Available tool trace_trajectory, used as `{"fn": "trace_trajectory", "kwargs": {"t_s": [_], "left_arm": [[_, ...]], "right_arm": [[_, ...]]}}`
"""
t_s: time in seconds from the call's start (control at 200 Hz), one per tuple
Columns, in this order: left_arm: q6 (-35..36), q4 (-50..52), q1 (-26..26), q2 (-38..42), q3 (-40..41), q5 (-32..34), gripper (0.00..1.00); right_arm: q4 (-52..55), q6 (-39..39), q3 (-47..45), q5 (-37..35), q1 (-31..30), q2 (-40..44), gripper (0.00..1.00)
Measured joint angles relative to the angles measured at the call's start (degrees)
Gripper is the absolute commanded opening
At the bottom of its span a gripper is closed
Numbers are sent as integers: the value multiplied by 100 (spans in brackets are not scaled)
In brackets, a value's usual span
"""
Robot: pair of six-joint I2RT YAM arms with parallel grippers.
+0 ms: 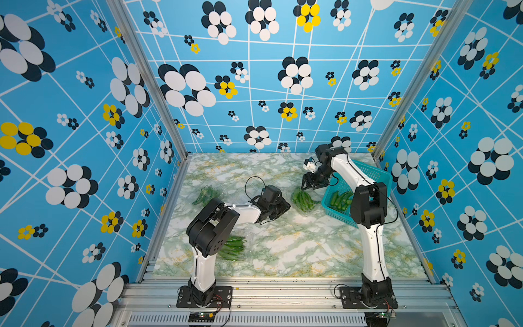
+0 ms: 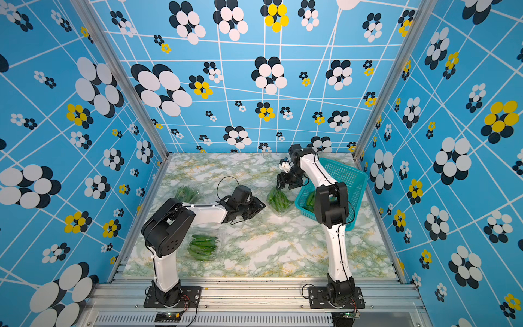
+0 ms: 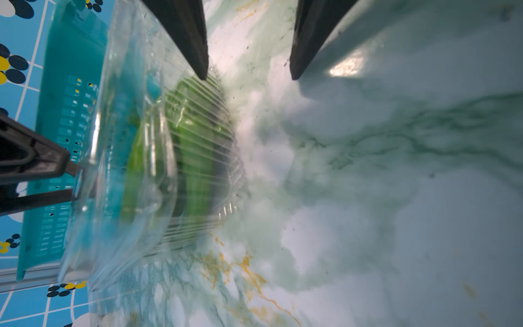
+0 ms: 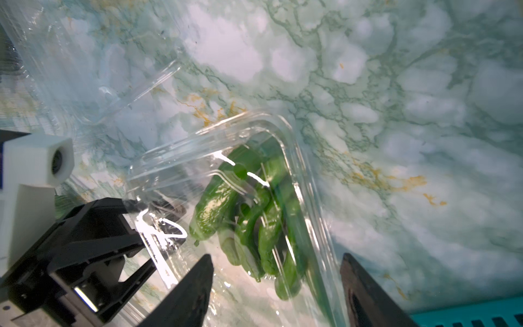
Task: Take small green peppers out of containers
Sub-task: Open the packing box at the center of the board.
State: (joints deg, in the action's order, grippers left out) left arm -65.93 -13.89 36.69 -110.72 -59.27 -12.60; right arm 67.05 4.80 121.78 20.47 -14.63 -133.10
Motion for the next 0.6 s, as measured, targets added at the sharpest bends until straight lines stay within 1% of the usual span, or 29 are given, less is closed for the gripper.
{"fn": "trace_trajectory", "kwargs": {"t_s": [0.23,0.6], "left_arm": [[-7,-70,-221,111,33,0,48],[11,-48,-297,197,28,-4,47]], "right_arm": [[-157,-118,-485,90,-55,76,73],[-282,-232,-507,240,-61,105,73]]}}
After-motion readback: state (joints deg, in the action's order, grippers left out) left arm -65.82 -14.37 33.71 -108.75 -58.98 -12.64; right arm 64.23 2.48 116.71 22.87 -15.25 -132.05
